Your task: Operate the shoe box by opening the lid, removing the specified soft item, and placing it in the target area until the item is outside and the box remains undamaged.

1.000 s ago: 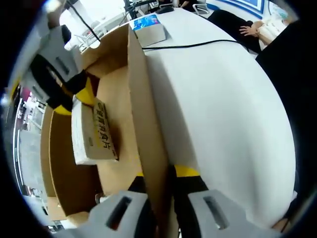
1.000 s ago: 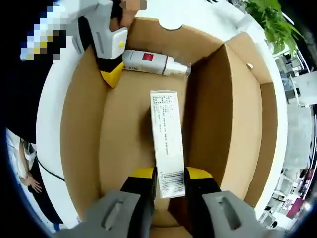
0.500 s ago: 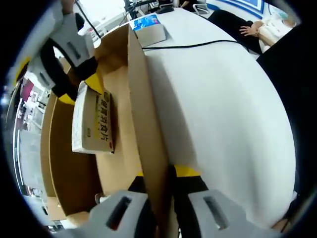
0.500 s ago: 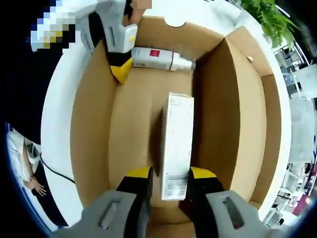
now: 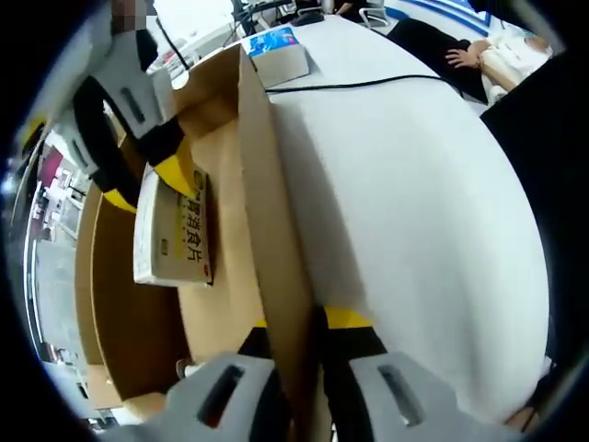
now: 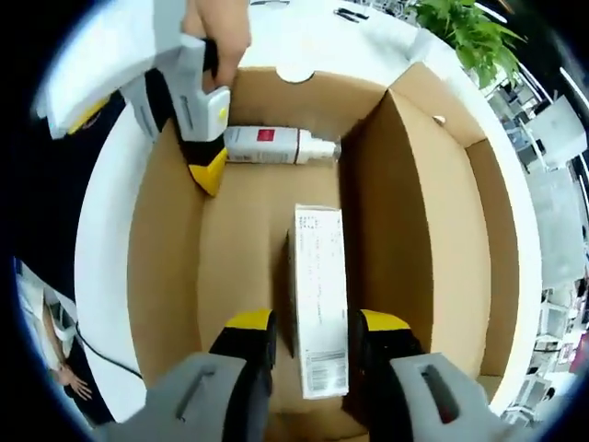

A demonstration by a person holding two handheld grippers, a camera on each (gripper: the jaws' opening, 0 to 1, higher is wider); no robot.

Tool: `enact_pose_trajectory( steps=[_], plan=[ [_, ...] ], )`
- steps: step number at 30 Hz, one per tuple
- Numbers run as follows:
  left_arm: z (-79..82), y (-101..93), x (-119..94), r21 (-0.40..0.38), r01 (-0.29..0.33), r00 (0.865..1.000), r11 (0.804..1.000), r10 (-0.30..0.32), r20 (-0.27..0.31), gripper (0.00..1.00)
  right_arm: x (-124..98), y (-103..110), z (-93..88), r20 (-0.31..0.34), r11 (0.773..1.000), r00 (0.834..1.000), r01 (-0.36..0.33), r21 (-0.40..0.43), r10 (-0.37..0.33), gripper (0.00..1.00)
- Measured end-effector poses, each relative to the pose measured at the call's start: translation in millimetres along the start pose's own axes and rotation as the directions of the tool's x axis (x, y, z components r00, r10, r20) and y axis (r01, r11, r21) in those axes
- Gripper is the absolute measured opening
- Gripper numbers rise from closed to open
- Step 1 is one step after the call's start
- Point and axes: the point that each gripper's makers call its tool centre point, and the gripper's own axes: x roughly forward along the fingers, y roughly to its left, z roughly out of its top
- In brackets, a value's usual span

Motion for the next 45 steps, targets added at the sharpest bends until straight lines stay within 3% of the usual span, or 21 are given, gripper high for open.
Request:
enact_pose_trajectory(
  steps=[9,13,18,21,31,41,44,45],
  plan=[
    [-0.5,1.2,2,0.003,0.005,1.000,1.000,-0.005,0.008,0.06,6,-3,-2.5,0.011,0.999,1.000,0.023,0.034,-0.023,0.41],
    [-1.1,1.3,2,0.004,0.002,1.000,1.000,-0.002,0.004,0.06,10,-5,-1.3,0.021,0.998,0.999,0.025,0.061,-0.027,0.38],
    [-1.5,1.3,2,0.001,0.001,1.000,1.000,-0.001,0.002,0.06,13,5,0.6,0.017,1.000,1.000,0.019,0.016,-0.019,0.34],
    [-1.9,1.7,3,0.001,-0.005,1.000,1.000,0.005,-0.004,0.06,17,5,-1.8,-0.002,0.999,1.000,0.015,0.031,-0.015,0.28],
    [-0.5,0.8,1,0.000,-0.009,1.000,1.000,0.009,-0.010,0.06,12,9,-3.9,-0.010,0.999,1.000,0.023,0.046,-0.023,0.24],
    [0.8,1.4,1,-0.006,-0.004,1.000,1.000,0.003,-0.004,0.06,9,1,-8.6,0.019,0.992,0.999,0.044,0.121,-0.047,0.22],
    [0.1,1.8,0,-0.003,-0.007,1.000,1.000,0.006,-0.009,0.06,7,-2,-6.7,0.021,0.985,0.997,0.072,0.158,-0.076,0.21],
    [0.1,1.8,1,-0.002,-0.007,1.000,1.000,0.007,-0.009,0.06,5,-6,-6.4,0.029,0.971,0.994,0.098,0.216,-0.106,0.21]
  ],
)
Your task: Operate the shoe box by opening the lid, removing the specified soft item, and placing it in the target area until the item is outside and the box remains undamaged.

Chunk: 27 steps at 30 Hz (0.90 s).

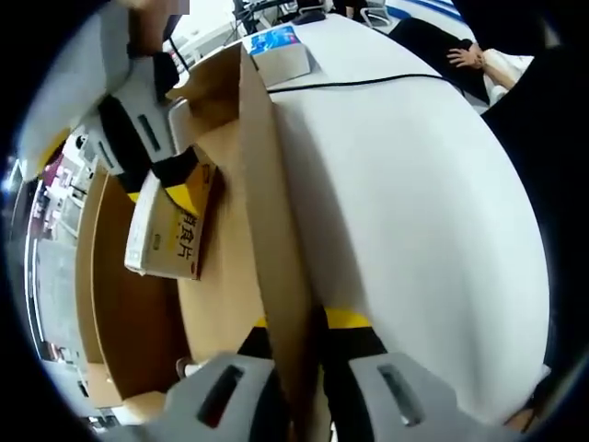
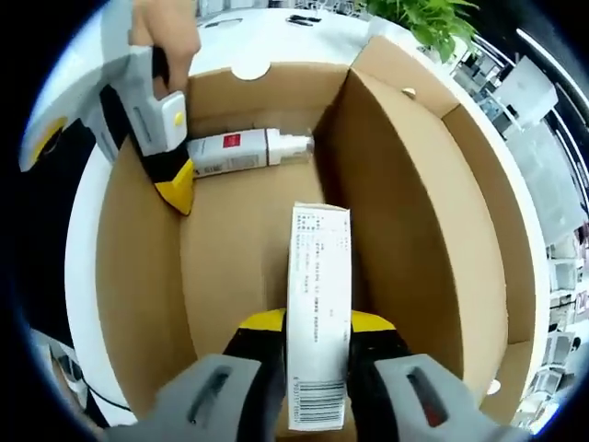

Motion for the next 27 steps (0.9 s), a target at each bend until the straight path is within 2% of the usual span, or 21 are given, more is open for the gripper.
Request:
enact_pose_trajectory(
  steps=[2,5,6,12,24,27],
  plan=[
    [0.0,0.3,0,-0.002,0.002,1.000,1.000,-0.002,0.003,0.06,-2,5,-4.3,-0.022,0.999,0.999,-0.033,0.013,0.034,0.21],
    [0.1,0.2,1,-0.001,0.002,1.000,1.000,-0.002,0.003,0.06,-3,5,-5.5,-0.042,0.999,0.999,-0.017,-0.036,0.016,0.21],
    [0.0,0.2,1,-0.001,0.002,1.000,1.000,-0.002,0.003,0.06,-3,5,-6.8,-0.060,1.000,0.998,-0.018,-0.024,0.017,0.21],
    [-0.9,0.8,1,-0.004,0.000,1.000,1.000,0.000,0.003,0.06,-10,8,-4.1,-0.071,1.000,0.997,-0.001,-0.005,0.001,0.21],
    [-2.2,1.0,2,-0.004,-0.001,1.000,1.000,0.001,0.001,0.06,-33,4,9.7,-0.009,0.998,0.998,0.058,0.022,-0.058,0.21],
    [-3.0,0.3,1,-0.005,0.001,1.000,1.000,-0.001,0.003,0.06,-41,9,13.5,0.005,0.998,0.998,0.063,0.011,-0.063,0.21]
  ],
)
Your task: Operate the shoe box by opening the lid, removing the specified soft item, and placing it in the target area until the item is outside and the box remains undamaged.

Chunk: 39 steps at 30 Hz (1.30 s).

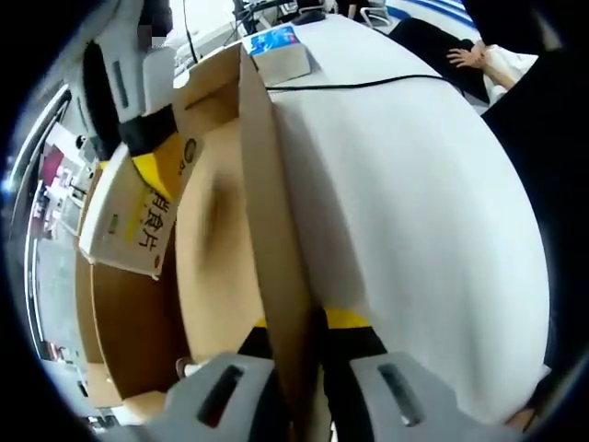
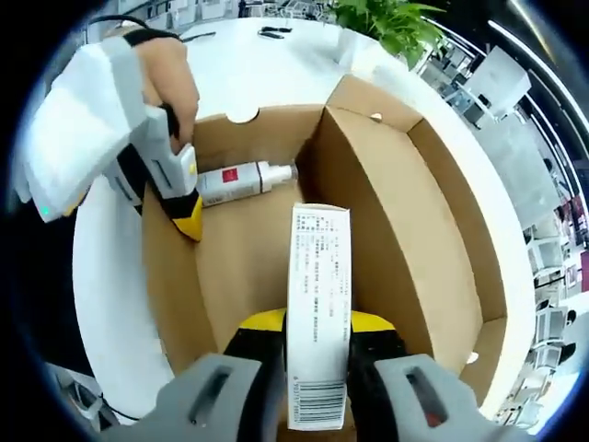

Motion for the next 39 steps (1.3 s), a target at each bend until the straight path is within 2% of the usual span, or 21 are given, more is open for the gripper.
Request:
enact_pose_trajectory(
  steps=[9,17,20,22,30,39],
  plan=[
    [-0.2,-0.4,-1,-0.004,0.002,1.000,1.000,-0.002,0.001,0.06,-20,-5,10.0,0.043,0.999,0.998,0.036,-0.002,-0.036,0.21],
    [0.8,0.7,-2,-0.005,0.001,1.000,1.000,-0.001,0.000,0.06,-52,-6,19.0,0.078,0.997,0.993,0.083,0.002,-0.083,0.21],
    [1.2,1.4,-1,-0.009,0.000,1.000,1.000,0.000,-0.002,0.06,-63,-3,20.6,0.084,0.995,0.992,0.098,-0.009,-0.097,0.21],
    [2.4,4.5,0,-0.012,0.000,1.000,1.000,0.000,-0.003,0.06,-70,0,24.1,0.108,0.993,0.989,0.109,-0.047,-0.104,0.21],
    [1.4,-0.3,-1,-0.011,0.000,1.000,1.000,0.000,-0.001,0.06,-104,9,21.5,0.116,0.989,0.983,0.147,-0.032,-0.143,0.21],
    [2.4,-2.6,-2,-0.011,-0.002,1.000,1.000,0.002,-0.005,0.06,-156,24,8.8,0.121,0.972,0.965,0.236,-0.024,-0.231,0.21]
  ],
)
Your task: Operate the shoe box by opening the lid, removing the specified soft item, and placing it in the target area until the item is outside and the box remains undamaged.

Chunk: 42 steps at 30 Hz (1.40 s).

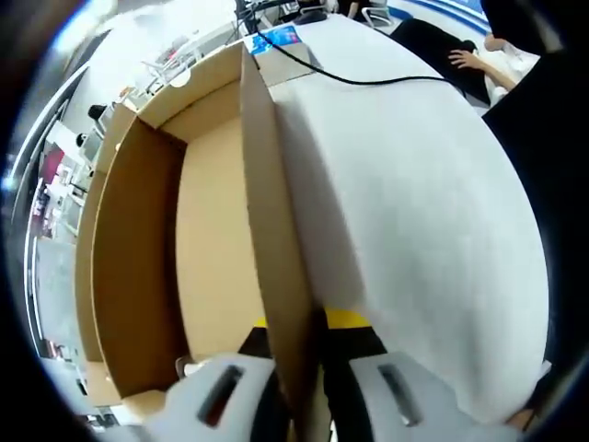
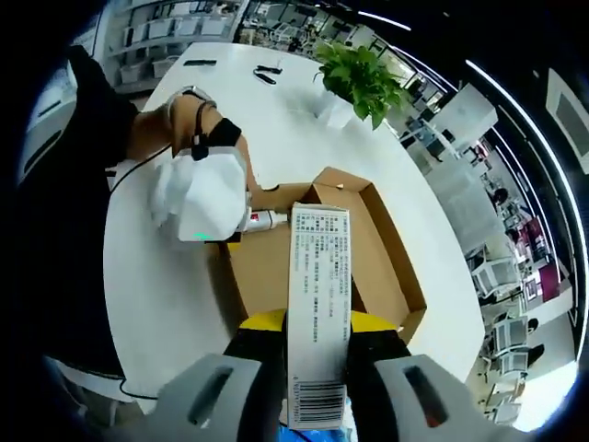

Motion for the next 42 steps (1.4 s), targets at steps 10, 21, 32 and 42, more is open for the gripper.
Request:
enact_pose_trajectory(
  steps=[10,21,32,42],
  plan=[
    [-1.6,7.4,2,0.002,0.000,1.000,1.000,0.000,-0.002,0.06,-60,17,-35.6,-0.026,0.994,0.995,0.098,0.049,-0.097,0.21],
    [-4.2,7.3,4,-0.002,-0.001,1.000,1.000,0.001,0.000,0.06,-94,36,-104.3,-0.096,0.976,0.983,0.168,0.136,-0.155,0.21],
    [-3.0,-2.0,2,-0.005,-0.002,1.000,1.000,0.002,-0.004,0.06,-80,65,-168.0,-0.124,0.976,0.987,0.126,0.178,-0.105,0.21],
    [-3.2,4.3,4,-0.006,-0.005,1.000,1.000,0.005,-0.010,0.06,-51,92,-211.9,-0.168,0.985,0.985,-0.003,0.174,0.032,0.21]
  ],
)
